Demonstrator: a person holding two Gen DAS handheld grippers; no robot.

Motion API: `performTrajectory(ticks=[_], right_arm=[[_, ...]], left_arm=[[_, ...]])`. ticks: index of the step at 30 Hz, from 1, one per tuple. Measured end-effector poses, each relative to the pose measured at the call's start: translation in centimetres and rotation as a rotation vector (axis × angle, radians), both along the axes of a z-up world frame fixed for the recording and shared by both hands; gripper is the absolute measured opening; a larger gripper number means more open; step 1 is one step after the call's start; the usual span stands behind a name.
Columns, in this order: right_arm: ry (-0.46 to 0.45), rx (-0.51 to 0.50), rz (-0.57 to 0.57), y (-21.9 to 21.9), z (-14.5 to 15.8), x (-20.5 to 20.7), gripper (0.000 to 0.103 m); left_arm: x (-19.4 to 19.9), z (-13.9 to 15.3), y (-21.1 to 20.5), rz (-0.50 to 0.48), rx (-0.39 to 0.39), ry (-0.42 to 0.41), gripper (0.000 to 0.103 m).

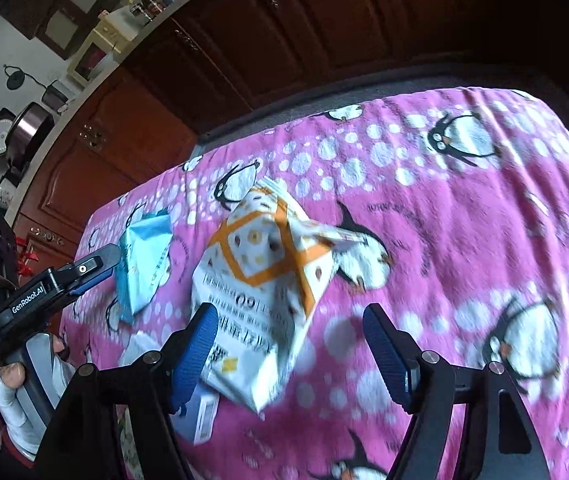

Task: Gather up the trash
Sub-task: 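Grasp the blue snack bag with the left tool while the right tool grasps the white-orange paper bag, then carry both bags over the bucket and open both tools to drop them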

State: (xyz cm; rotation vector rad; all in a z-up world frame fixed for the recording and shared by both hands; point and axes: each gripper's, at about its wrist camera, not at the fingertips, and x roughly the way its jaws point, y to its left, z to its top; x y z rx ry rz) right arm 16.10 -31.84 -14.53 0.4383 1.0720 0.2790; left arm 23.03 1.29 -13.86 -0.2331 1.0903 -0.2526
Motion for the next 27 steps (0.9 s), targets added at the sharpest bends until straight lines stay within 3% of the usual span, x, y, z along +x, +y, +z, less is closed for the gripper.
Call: performTrajectory(ticks=[10, 11, 12, 13, 15, 27], right_arm=[[-0.045, 0.036, -0.033, 0.4, -0.6, 1.9, 0.072], [-0.048, 0.038, -0.035, 0.5, -0.7, 2.0, 0.062], [-0.048, 0.047, -0.033, 0.5, -0.8, 2.0, 0.040], [-0.039, 0.066, -0.027, 0.5, -1.0, 2.1, 0.031], [-0.021, 0.102, -0.022, 0.5, -1.2, 2.0, 0.025], [-0.115, 0.135, 0.015, -1.9, 3.2, -3.7, 0.022]], left_arm=[[1.5, -1.8, -2.8, -0.040, 0.070, 0.040, 0.072], [1.5, -2.0, -2.9, -0.042, 0.072, 0.042, 0.070], [1.4, -2.1, -3.0, -0.045, 0.069, 0.043, 0.059], [1.2, -2.2, -3.0, -0.054, 0.060, 0.048, 0.058], [0.8, -2.0, -3.0, -0.060, 0.050, 0.036, 0.054], [-4.0, 2.1, -1.6, -0.095, -0.003, -0.042, 0.051]])
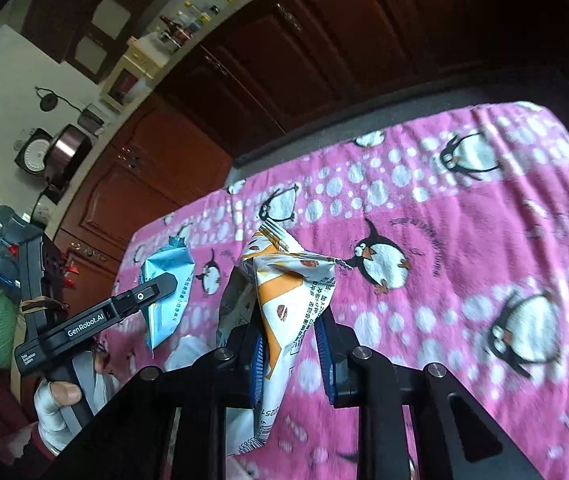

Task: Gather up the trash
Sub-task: 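Carry both bags over the bucket and open both tools to drop them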

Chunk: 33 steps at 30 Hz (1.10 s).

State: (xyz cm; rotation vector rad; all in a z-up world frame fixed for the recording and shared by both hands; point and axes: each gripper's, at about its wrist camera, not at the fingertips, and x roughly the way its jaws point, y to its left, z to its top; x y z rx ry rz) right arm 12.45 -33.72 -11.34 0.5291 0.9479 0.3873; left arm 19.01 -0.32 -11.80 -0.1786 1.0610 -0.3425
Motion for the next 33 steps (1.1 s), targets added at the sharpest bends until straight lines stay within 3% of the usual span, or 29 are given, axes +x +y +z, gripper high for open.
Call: performTrajectory(ticks=[9, 20, 33], right_arm=[[-0.039, -0.016, -0.020, -2.2, 1.7, -5.1, 0.022], [-0.079, -0.009, -0.114, -7.4, 3.4, -10.7, 0.022], [-0.075, -0.027, -0.268, -14.8, 3.6, -15.8, 0.022]], left_arm=[[-4.8, 2.5, -2.7, -0.065, 0.026, -0.053, 0.051], [-9.2, 4.7, -9.0, -0.211, 0.048, -0.112, 0.051], [-11.9, 5.5, -15.6, -0.344, 0.045, -0.129, 0.051]])
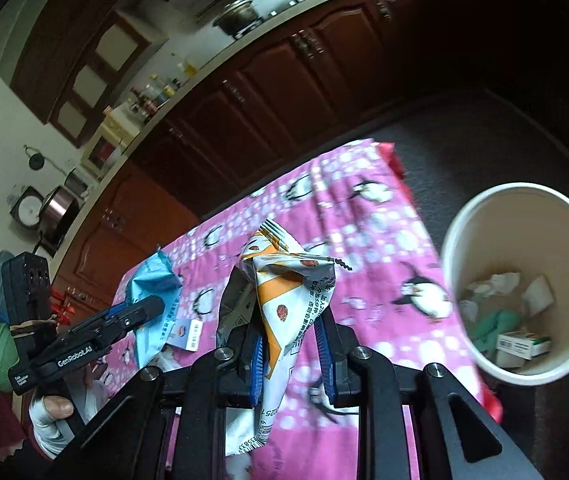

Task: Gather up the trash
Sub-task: 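Carry both bags over the bucket and open both tools to drop them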

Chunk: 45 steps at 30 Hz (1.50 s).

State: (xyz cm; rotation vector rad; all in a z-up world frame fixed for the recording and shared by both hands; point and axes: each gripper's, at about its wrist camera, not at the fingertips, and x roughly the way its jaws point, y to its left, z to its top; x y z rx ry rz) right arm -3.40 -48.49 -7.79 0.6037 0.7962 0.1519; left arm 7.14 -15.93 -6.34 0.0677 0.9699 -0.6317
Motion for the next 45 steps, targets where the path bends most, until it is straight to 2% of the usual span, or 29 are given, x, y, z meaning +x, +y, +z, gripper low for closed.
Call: performTrajectory(ticks=[11, 15, 25, 45], right_arm=[[0.011, -0.011, -0.159, -6.7, -0.2, -2.7, 0.022], [0.037, 0.001, -0.205, -8.6, -1.1, -3.2, 0.022], [0.089, 0.009, -0.267, -11.1, -2.8, -4.0, 0.022], [0.229, -0.082, -0.408, -16.0, -6.2, -4.7, 0.022]], left_arm=[[-1.3, -1.2, -5.0, -0.090, 0.017, 0.025, 0.051], [-1.6, -1.6, -6.8, -0.118, 0.022, 0.030, 0.051], [-2.4, -2.2, -12.5, -0.202, 0.019, 0.054, 0.051], [-2.5, -4.8, -22.5, -0.320, 0.002, 0.148, 0.052]])
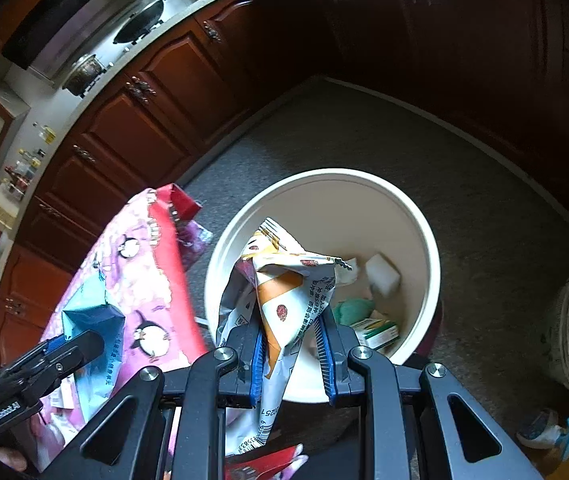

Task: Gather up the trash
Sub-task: 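Carry both bags over the bucket and open both tools to drop them, then move both open tools back over the table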

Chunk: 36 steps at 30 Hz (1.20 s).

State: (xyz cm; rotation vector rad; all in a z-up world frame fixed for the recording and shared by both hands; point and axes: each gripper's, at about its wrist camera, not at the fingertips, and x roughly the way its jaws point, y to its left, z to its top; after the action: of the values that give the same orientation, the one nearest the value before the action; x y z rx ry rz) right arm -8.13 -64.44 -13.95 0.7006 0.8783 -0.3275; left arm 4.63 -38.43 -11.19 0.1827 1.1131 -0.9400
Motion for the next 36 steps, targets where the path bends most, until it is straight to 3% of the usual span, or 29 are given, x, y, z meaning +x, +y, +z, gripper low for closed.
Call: performTrajectory(ticks=[9, 11, 12, 13, 22, 36], right_arm=[[0.026, -0.030, -0.010, -0.3, -0.1, 0.0, 0.024], [0.032, -0.045, -0.018, -0.3, -0.1, 0.0, 0.036], [0.030, -0.049, -0.020, -0.2, 0.0, 0.0, 0.047], [0.024, -0.052, -0.023, -0.2, 0.1, -0.1, 0.049], [0.033, -0.024, -0.025, -0.1, -0.2, -0.4, 0.049], [0.027, -0.022, 0.013, 1.4, 0.2, -0.3, 0.049]], left_arm=[[0.4, -1.1, -1.6, -0.008, -0.026, 0.046, 0.053], [0.6, -1.2, -1.7, -0.001, -0.046, 0.067, 0.056], [0.6, -1.2, -1.8, 0.001, -0.051, 0.076, 0.058], [0.8, -1.3, -1.8, 0.002, -0.055, 0.086, 0.059], [1.3, -1.5, -1.2, 0.009, -0.067, 0.116, 0.070], [0.7, -1.0, 1.5, 0.034, -0.039, 0.047, 0.070]])
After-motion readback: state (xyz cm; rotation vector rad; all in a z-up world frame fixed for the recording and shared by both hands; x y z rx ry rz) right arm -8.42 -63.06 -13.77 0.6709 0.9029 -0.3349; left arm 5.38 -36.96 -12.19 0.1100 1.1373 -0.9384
